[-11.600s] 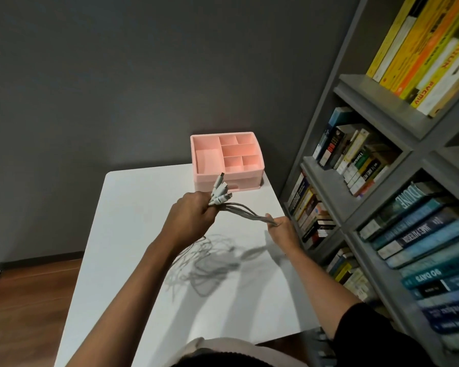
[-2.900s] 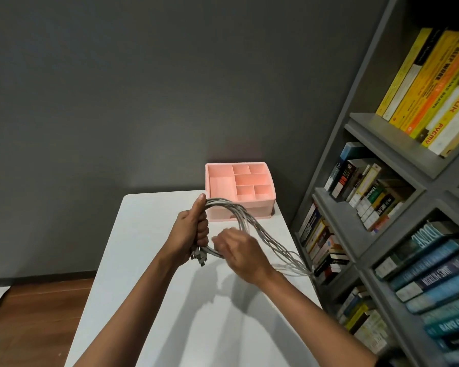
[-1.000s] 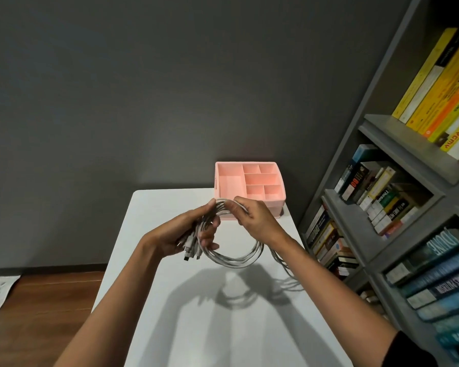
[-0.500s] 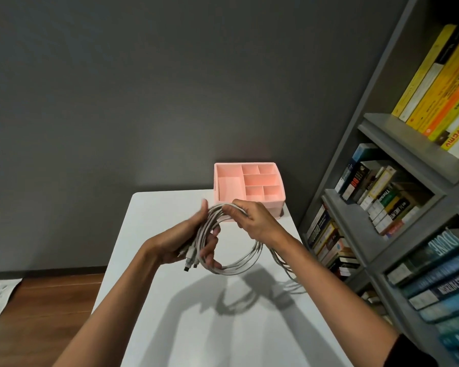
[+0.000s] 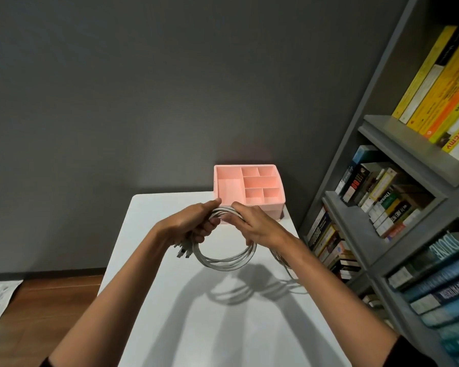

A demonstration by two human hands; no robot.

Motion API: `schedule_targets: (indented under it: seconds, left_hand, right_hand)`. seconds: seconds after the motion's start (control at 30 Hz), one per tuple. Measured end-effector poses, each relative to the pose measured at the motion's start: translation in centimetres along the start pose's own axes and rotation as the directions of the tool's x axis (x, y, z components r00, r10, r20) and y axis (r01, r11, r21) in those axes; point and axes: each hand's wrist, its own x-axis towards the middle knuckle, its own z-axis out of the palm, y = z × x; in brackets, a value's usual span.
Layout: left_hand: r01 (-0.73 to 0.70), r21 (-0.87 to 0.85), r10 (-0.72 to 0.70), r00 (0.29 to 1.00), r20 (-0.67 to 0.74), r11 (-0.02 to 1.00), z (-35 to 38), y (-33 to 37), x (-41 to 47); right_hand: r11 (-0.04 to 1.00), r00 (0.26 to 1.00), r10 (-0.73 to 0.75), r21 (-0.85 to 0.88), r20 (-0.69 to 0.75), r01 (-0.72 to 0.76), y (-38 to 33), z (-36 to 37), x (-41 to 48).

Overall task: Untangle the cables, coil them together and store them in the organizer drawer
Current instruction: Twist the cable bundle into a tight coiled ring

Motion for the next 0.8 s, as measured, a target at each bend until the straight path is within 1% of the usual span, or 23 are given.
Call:
schedule_targets:
  seconds: [0.07,0.13,0.27,0.33,0.4,0.47,0.53,0.57,0.63,0.73,0.77,0.8]
  left_hand:
    - [-0.056,0.021,0.056,0.998,-0.040,0.998,0.3,-0.2,0.1]
    - [-0.080,0.021,0.081,0.995,-0.059,0.997,0.5,-0.2,0.0]
    - [-0.093,0.008,0.093,0.995,-0.033,0.996,0.8,0.0,-0.2]
    - [-0.093,0.025,0.093,0.996,-0.012,0.995,0.8,0.1,-0.1]
    - [-0.061,0.036,0.061,0.998,0.010,0.998,0.6,0.3,-0.2]
    - [0.005,0.017,-0.006,0.999,0.051,1.000,0.2,0.6,-0.3]
    - [0.036,0.006,-0.037,0.998,0.058,0.999,0.2,0.8,-0.3]
    - [0.035,0.004,-0.035,0.999,0.041,0.999,0.3,0.9,-0.2]
    - [0.005,0.024,-0.004,0.999,-0.038,1.000,0.9,0.8,0.0]
    - [-0.100,0.097,0.116,0.978,-0.173,0.990,1.7,0.5,0.4]
    - [-0.125,0.109,0.146,0.967,-0.210,0.986,1.8,0.4,0.5]
    - [-0.142,0.116,0.167,0.955,-0.246,0.983,1.7,0.3,0.7]
  right_hand:
    - [1.000,1.000,-0.006,0.026,0.011,0.005,0.1,0.0,-0.3]
    - [0.999,0.999,-0.036,0.019,-0.008,0.036,0.3,0.2,-0.5]
    - [0.982,0.991,-0.115,-0.160,-0.070,0.103,0.7,0.4,-0.4]
    - [0.974,0.988,-0.137,-0.193,-0.069,0.122,0.8,0.3,-0.3]
    - [0.970,0.988,-0.143,-0.204,-0.050,0.130,0.9,0.1,-0.3]
    - [0.966,0.989,-0.147,-0.217,-0.034,0.136,0.9,0.1,-0.3]
    - [0.965,0.988,-0.148,-0.222,-0.031,0.138,1.0,0.3,-0.3]
    - [0.967,0.990,-0.140,-0.220,-0.031,0.130,1.1,0.3,-0.2]
    - [0.973,0.992,-0.119,-0.202,-0.033,0.110,1.2,0.2,-0.1]
    - [0.981,0.992,-0.108,-0.171,-0.072,0.094,1.1,0.4,0.1]
    - [0.972,0.980,-0.141,-0.210,-0.142,0.110,1.2,0.8,-0.1]
    - [0.953,0.945,-0.193,-0.281,-0.263,0.117,1.4,1.5,-0.3]
